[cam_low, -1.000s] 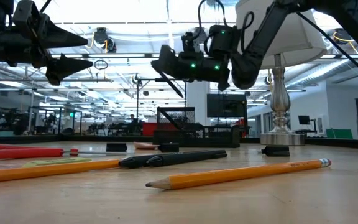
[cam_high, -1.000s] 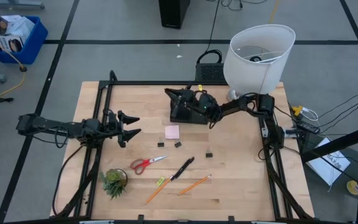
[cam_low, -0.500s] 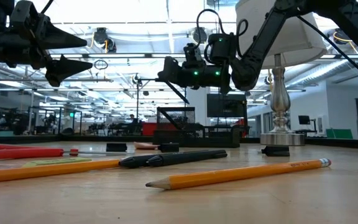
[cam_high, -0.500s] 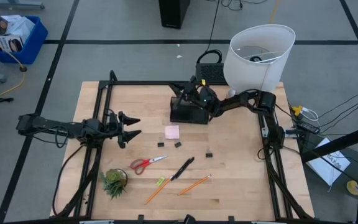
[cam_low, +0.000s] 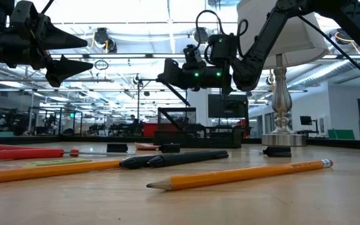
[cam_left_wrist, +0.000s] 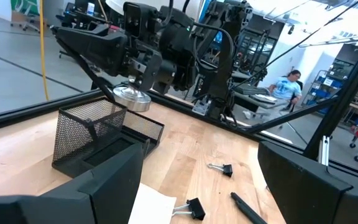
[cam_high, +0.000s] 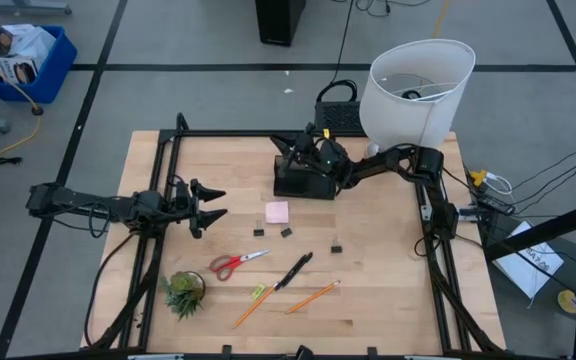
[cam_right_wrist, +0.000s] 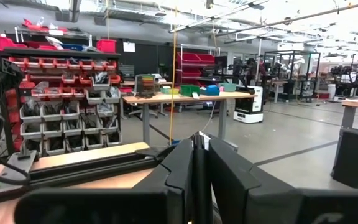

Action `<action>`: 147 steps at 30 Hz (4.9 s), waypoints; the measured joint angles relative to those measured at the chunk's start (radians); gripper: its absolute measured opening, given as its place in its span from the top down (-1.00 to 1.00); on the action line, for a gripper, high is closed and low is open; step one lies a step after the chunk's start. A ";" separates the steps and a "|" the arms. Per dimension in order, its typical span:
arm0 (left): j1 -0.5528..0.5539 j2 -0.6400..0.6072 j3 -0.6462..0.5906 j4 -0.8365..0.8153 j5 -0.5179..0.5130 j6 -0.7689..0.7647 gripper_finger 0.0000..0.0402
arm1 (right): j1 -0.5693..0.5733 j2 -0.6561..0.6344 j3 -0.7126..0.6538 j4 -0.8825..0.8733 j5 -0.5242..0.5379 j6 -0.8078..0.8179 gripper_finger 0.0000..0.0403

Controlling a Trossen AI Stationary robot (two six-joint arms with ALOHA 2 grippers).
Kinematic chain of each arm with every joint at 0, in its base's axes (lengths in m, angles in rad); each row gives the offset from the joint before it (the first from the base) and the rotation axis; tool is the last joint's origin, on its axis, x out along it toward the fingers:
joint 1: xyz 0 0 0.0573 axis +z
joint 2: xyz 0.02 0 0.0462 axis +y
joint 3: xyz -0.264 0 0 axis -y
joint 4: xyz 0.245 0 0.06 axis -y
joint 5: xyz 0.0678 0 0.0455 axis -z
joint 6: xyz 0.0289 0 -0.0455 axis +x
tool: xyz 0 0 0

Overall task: Pick and place office supplies into organizer
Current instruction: Put the top black ball pen into the desk organizer, then put the right black paper clip into the desk organizer

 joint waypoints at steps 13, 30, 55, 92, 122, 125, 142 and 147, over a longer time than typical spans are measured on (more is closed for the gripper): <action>0.000 0.000 0.000 -0.004 0.000 0.008 -0.61 | 0.002 0.000 0.000 -0.008 0.000 0.020 0.74; 0.000 0.000 0.000 -0.010 0.000 0.014 -0.61 | 0.058 0.001 -0.004 -0.072 -0.034 0.049 0.23; -0.016 0.000 0.000 -0.082 0.009 -0.089 -0.61 | 0.631 -0.423 -0.345 -0.082 0.030 0.107 0.41; -0.016 0.000 0.000 -0.060 0.000 -0.141 -0.61 | 1.324 -0.268 -0.226 -0.238 1.465 0.611 0.66; -0.017 0.000 0.000 -0.076 -0.001 -0.124 -0.61 | 1.165 -0.266 -0.225 -0.523 1.309 0.499 0.99; -0.017 0.000 0.000 -0.073 -0.004 -0.124 -0.61 | 1.168 -0.266 -0.225 -0.505 1.312 0.419 0.98; -0.017 0.000 0.000 -0.077 -0.019 -0.121 -0.61 | 1.188 -0.346 -0.225 -0.355 1.203 0.056 0.98; -0.016 0.000 0.000 -0.077 -0.019 -0.113 -0.61 | 1.181 -0.346 -0.225 -0.349 1.126 0.143 0.97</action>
